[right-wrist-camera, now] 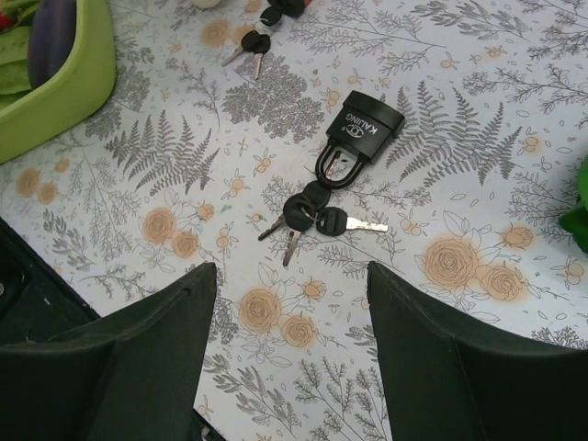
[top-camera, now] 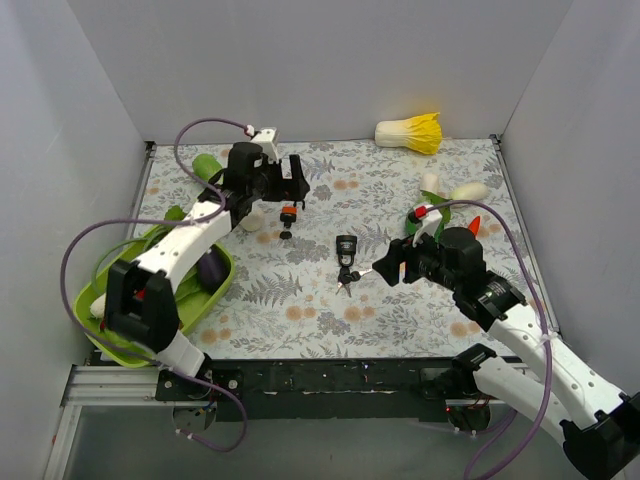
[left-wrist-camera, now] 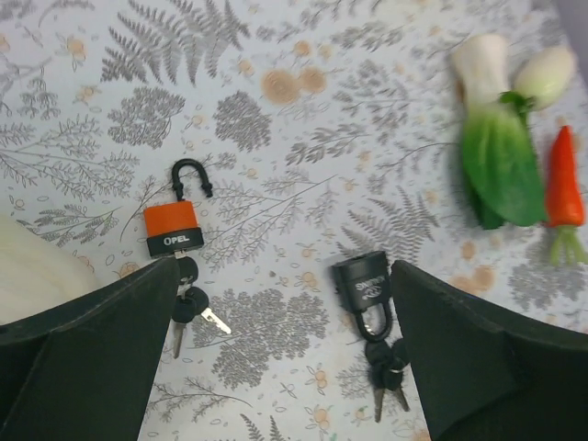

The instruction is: Unlock with the key

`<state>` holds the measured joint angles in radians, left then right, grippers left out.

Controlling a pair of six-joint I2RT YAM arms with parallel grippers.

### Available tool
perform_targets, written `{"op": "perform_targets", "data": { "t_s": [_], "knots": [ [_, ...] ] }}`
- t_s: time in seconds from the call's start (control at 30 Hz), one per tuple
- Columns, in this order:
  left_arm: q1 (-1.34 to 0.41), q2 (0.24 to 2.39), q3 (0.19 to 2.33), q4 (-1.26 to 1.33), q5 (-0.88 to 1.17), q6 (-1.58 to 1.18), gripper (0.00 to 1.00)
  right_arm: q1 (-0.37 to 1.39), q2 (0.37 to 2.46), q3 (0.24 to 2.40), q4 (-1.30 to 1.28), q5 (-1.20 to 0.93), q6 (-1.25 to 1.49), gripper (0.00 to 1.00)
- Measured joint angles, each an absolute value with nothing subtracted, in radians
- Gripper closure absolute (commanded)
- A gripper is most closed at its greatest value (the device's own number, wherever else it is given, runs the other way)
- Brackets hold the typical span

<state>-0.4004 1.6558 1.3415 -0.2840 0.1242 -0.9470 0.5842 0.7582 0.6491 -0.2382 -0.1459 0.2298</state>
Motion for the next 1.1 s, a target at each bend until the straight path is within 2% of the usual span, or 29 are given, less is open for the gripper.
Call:
{"op": "perform_targets", "data": {
  "t_s": [0.17,0.53,0.8,1.1],
  "knots": [
    [-0.401,1.426,1.169,-0.150,0.141,-0.971,0.02,0.607,0.834,0.700,-0.264,-0.066,0.262,0.32],
    [-0.400,1.434,1.140,-0.129,0.141,-1.001,0.02,0.788,1.139,0.784,-0.311,0.178,0.341,0.34],
    [-0.400,1.432,1.140,-0.128,0.118,-0.999,0.02,0.796,1.401,0.873,-0.255,0.202,0.336,0.32],
    [-0.400,1.426,1.140,-0.128,0.095,-0.975,0.02,0.851,1.512,0.962,-0.247,0.205,0.332,0.30]
  ]
}}
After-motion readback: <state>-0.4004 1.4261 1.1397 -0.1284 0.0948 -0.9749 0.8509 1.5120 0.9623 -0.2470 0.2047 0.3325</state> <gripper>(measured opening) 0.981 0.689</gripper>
